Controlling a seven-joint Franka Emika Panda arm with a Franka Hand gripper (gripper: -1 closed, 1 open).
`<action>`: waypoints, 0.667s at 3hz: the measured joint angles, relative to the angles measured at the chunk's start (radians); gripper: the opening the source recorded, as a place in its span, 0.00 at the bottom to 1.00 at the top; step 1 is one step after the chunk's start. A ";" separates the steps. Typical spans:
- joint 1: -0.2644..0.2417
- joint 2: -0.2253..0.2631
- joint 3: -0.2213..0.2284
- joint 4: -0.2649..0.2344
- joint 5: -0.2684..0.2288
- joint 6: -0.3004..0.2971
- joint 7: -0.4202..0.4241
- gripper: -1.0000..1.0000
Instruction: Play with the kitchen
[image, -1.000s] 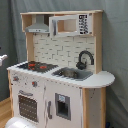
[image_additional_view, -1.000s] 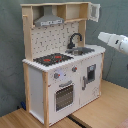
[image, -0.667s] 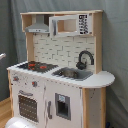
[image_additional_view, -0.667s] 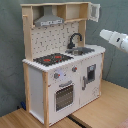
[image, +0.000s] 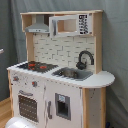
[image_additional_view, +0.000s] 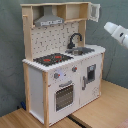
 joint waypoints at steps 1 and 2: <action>-0.006 0.000 -0.044 0.029 -0.079 -0.039 0.054 1.00; -0.010 0.000 -0.101 0.066 -0.165 -0.088 0.107 1.00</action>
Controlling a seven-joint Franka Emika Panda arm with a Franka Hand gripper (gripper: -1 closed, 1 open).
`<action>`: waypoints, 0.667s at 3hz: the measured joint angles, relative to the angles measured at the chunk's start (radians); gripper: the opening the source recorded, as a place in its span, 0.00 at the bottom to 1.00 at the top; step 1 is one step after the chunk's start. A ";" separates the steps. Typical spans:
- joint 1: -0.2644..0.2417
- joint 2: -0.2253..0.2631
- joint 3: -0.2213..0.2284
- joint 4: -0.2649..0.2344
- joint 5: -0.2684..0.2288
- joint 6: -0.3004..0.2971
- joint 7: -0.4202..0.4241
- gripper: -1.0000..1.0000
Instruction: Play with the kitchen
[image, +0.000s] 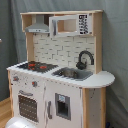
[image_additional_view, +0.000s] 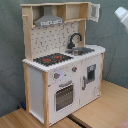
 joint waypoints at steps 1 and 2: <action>0.000 0.000 -0.034 0.029 -0.064 -0.048 0.046 1.00; -0.001 0.003 -0.057 0.049 -0.129 -0.109 0.127 1.00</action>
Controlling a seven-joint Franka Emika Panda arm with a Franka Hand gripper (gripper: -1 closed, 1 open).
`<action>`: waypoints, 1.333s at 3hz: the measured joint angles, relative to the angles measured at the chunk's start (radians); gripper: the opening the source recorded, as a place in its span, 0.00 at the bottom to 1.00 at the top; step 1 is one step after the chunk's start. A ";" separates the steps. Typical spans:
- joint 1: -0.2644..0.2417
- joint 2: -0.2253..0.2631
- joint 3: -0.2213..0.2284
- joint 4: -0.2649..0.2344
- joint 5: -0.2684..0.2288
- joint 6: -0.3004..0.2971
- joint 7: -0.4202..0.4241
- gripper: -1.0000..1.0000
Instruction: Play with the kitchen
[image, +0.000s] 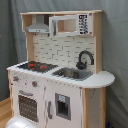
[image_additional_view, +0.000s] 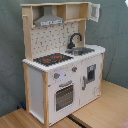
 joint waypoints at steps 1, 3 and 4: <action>-0.006 0.012 -0.002 -0.004 -0.037 -0.035 0.087 1.00; -0.062 0.055 -0.003 -0.028 -0.072 -0.055 0.286 1.00; -0.109 0.074 -0.004 -0.039 -0.072 -0.051 0.378 1.00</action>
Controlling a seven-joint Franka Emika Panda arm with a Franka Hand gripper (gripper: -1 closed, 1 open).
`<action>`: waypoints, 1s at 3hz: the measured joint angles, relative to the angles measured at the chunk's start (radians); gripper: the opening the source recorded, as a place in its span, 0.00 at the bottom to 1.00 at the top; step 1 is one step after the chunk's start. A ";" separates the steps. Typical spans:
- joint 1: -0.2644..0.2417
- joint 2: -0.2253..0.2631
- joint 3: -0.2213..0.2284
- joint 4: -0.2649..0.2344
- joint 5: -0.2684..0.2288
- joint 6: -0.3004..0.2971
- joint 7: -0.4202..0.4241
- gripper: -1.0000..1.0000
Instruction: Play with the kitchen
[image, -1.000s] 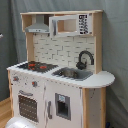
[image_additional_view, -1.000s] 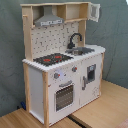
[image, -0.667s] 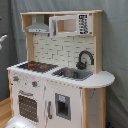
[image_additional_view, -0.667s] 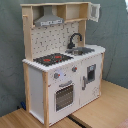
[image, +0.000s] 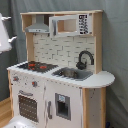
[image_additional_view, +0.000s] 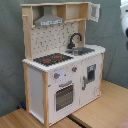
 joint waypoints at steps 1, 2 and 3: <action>-0.066 0.029 -0.004 -0.001 0.002 0.011 0.110 1.00; -0.122 0.060 -0.016 -0.003 0.005 0.026 0.204 1.00; -0.164 0.087 -0.050 -0.016 0.006 0.036 0.292 1.00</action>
